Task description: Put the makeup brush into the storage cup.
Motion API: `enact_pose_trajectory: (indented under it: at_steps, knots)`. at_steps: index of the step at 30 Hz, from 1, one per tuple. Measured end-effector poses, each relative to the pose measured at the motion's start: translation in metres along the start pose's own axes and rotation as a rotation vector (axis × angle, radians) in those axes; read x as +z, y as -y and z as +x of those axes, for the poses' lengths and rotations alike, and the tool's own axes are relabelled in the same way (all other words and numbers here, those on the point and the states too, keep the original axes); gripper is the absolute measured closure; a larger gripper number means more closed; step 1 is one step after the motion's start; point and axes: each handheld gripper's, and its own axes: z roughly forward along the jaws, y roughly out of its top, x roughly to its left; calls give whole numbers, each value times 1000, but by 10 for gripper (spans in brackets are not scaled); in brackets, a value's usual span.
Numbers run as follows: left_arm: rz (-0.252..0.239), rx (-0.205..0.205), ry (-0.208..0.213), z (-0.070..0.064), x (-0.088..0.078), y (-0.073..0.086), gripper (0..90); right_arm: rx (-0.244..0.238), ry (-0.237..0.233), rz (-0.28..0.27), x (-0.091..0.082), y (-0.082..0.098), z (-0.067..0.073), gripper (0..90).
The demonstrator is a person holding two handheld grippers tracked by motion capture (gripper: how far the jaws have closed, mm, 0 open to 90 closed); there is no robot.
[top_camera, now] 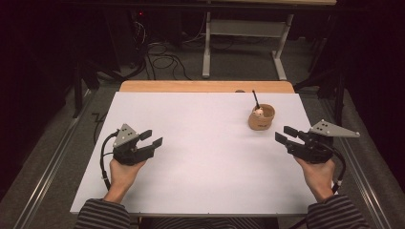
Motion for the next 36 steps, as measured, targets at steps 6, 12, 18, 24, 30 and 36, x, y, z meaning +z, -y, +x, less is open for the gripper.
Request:
enact_pose_trajectory:
  at_steps: [6, 12, 18, 24, 30, 36]
  knots:
    - [-2, 0, 0, 0, 0, 0, 482, 15, -8, 7, 1, 9, 2, 554]
    - [-4, 2, 4, 0, 0, 0, 482, 23, -19, 8, 4, 15, 4, 554]
    - [-5, 2, 4, -1, 0, 0, 482, 31, -22, 9, 5, 20, 5, 553]
    - [-3, 3, 6, -1, 0, 0, 482, 47, -38, 8, 6, 25, 6, 554]
    - [-7, 1, 8, -1, 0, 0, 482, 59, -34, 15, 7, 31, 5, 555]
    - [-5, 3, 8, -1, 0, 0, 482, 61, -38, 26, 10, 38, 4, 555]
